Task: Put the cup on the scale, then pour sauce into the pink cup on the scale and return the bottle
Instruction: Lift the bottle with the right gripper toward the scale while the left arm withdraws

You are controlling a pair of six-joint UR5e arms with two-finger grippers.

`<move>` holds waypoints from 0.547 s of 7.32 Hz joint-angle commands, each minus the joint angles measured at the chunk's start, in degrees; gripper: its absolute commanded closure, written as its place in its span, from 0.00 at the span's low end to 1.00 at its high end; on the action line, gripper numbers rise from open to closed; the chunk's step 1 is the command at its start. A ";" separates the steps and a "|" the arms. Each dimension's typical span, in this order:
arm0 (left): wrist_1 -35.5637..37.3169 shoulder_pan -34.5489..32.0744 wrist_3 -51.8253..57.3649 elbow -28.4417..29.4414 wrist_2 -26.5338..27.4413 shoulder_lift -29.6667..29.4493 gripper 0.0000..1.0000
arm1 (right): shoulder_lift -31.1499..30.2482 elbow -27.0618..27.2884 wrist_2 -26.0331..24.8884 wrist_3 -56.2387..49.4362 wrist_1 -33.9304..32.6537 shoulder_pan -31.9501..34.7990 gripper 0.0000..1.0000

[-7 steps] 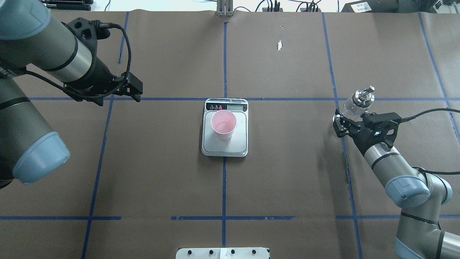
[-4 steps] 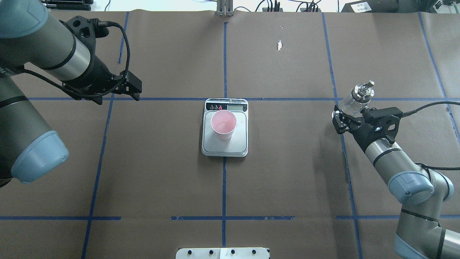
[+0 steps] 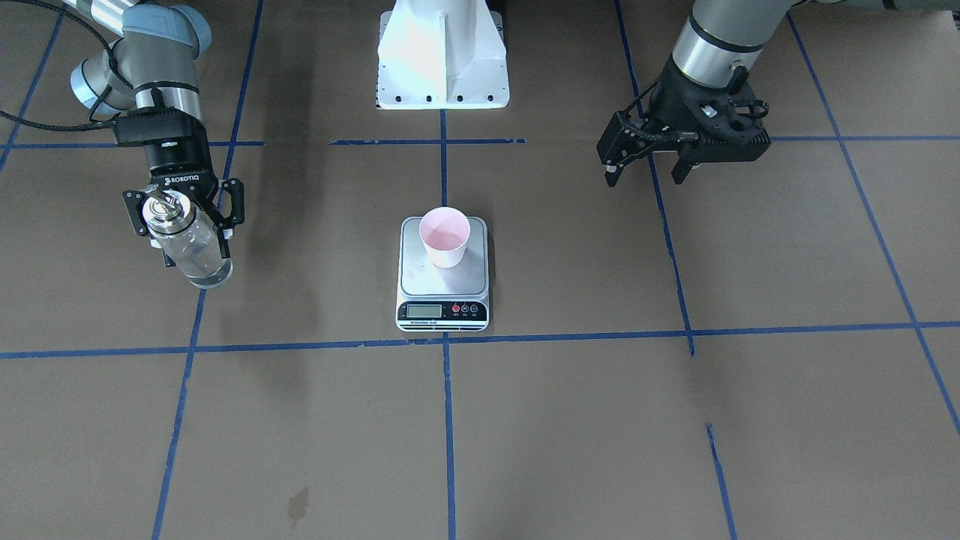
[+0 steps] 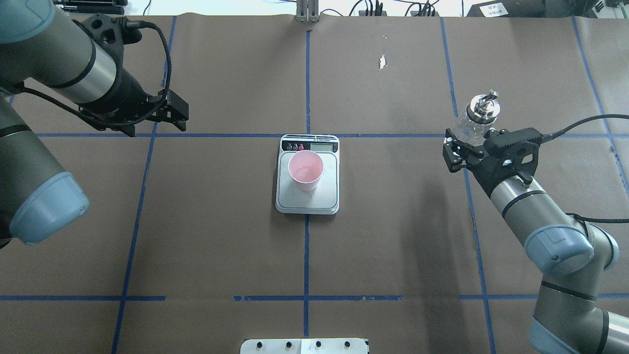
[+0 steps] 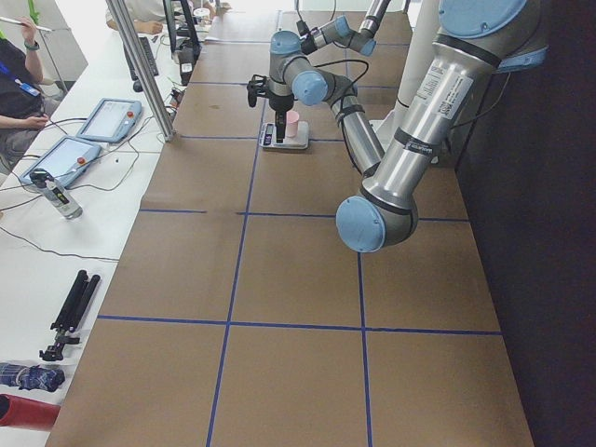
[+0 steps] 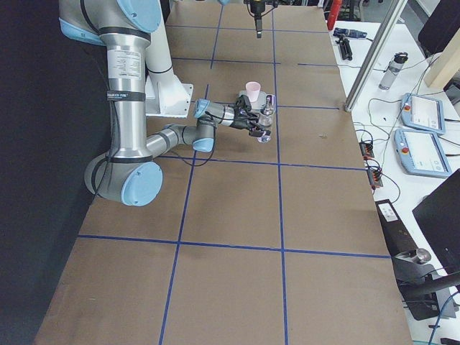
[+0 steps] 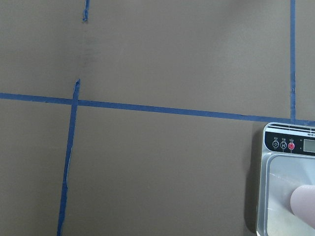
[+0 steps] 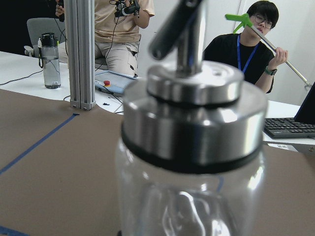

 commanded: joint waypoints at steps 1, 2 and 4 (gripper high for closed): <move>0.17 -2.44 3.71 0.00 -0.17 -0.01 0.00 | 4.52 0.95 -0.58 -0.82 -7.92 0.07 1.00; 0.44 -4.72 8.36 0.00 -0.18 0.34 0.00 | 5.15 1.13 -1.45 -1.08 -10.92 -0.01 1.00; 0.53 -9.82 20.03 0.00 -0.09 3.84 0.00 | 6.73 0.95 -4.18 -11.83 -12.60 -0.10 1.00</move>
